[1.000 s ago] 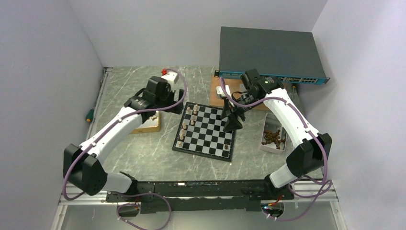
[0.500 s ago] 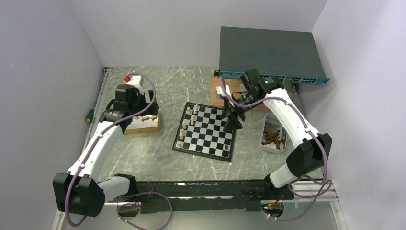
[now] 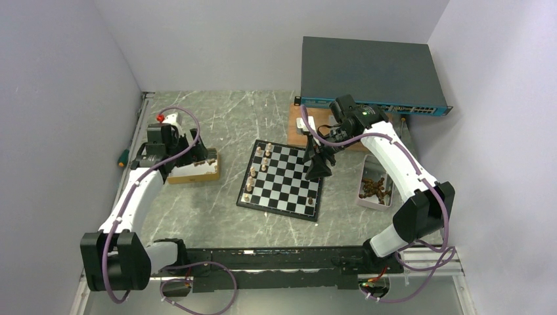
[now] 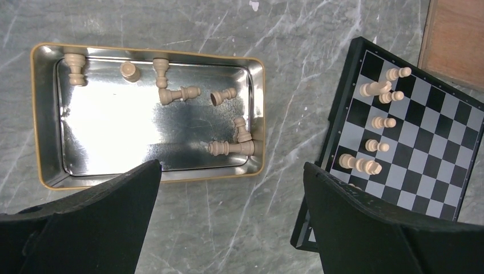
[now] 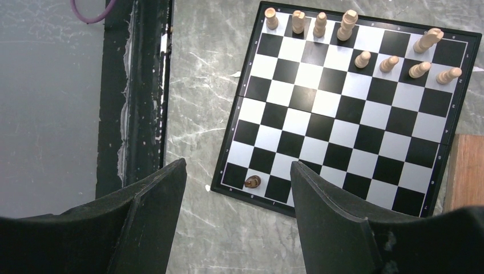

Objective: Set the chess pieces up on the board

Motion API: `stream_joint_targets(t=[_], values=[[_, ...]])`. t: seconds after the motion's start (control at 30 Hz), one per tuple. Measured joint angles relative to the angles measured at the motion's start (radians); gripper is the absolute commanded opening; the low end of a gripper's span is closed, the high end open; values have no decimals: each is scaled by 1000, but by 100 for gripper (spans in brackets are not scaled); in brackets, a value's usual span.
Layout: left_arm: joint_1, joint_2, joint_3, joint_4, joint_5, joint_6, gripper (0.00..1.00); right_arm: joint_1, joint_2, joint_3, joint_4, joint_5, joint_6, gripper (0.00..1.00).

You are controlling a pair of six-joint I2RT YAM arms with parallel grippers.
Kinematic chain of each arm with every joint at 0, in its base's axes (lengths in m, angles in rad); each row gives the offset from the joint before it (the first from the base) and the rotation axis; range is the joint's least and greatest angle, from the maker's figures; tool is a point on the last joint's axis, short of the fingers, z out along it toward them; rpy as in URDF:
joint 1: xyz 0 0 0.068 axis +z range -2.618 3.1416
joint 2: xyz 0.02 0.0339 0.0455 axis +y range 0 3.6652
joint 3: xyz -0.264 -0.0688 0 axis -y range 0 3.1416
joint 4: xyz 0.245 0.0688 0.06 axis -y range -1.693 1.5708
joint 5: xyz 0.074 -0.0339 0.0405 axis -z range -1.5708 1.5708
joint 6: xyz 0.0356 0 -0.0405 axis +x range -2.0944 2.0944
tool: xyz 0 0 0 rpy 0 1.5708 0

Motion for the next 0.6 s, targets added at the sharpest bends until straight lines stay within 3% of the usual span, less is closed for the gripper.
stream_joint_targets(t=[0.6], values=[[60,145,-14,35,72,-16,95,0,0,-12,34,11,28,70]])
